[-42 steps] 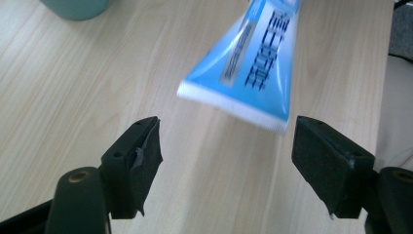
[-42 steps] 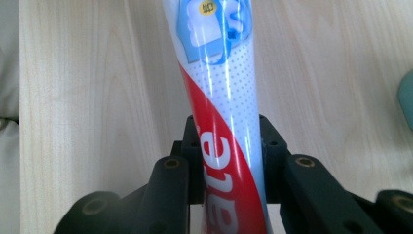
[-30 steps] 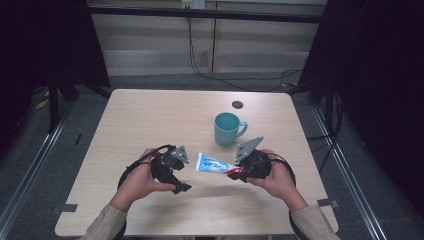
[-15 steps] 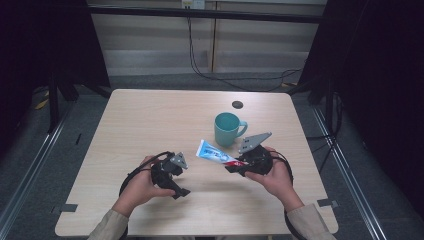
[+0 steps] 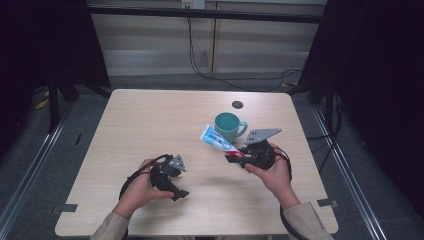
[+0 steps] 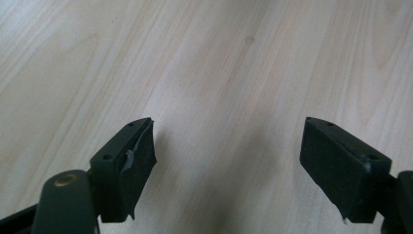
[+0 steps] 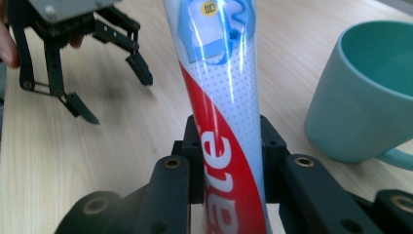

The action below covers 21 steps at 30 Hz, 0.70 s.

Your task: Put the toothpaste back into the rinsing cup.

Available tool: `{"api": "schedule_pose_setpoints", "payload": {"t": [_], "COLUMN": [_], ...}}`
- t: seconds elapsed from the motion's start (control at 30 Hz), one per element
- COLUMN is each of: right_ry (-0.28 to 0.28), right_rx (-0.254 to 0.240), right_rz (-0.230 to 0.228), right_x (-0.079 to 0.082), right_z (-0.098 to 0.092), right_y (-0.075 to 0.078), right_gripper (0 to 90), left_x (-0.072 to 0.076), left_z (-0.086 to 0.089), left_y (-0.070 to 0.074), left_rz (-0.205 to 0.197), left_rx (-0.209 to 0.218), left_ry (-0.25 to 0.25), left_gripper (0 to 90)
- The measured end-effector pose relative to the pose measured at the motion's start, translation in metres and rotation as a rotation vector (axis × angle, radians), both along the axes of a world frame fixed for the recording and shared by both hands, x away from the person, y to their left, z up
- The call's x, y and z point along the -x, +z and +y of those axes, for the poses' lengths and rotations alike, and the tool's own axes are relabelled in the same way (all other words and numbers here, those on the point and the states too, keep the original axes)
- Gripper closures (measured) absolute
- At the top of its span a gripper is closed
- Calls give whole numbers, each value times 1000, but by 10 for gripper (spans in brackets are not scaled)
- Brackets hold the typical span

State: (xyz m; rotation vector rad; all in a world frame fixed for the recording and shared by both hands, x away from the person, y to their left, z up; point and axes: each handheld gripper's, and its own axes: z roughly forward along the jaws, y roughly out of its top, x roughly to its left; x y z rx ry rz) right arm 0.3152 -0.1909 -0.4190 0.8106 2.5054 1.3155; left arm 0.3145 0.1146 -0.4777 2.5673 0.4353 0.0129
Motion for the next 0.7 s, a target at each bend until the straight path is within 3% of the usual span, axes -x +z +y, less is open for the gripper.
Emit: {"api": "schedule_pose_setpoints", "payload": {"t": [0.23, 0.3, 0.47, 0.53, 0.7], "right_ry": [-50, -63, -90, -103, -129], "right_rx": [-55, -61, -82, -96, -128], "right_rz": [-22, -25, -41, -46, -71], "right_x": [-4, -5, -9, -10, -14], "right_z": [-4, -5, -6, -6, -5], "right_y": [3, 3, 4, 6, 11], "right_gripper": [722, 722, 722, 722, 722], "left_x": [-2, -1, -1, 1, 3], "left_z": [4, 5, 7, 6, 8], "left_y": [-6, -7, -9, -11, -13], "left_rz": [2, 3, -23, -26, -46], "left_rx": [-7, 17, 5, 35, 42], "left_ry": [7, 31, 18, 32, 19], "left_gripper": [203, 203, 180, 164, 150]}}
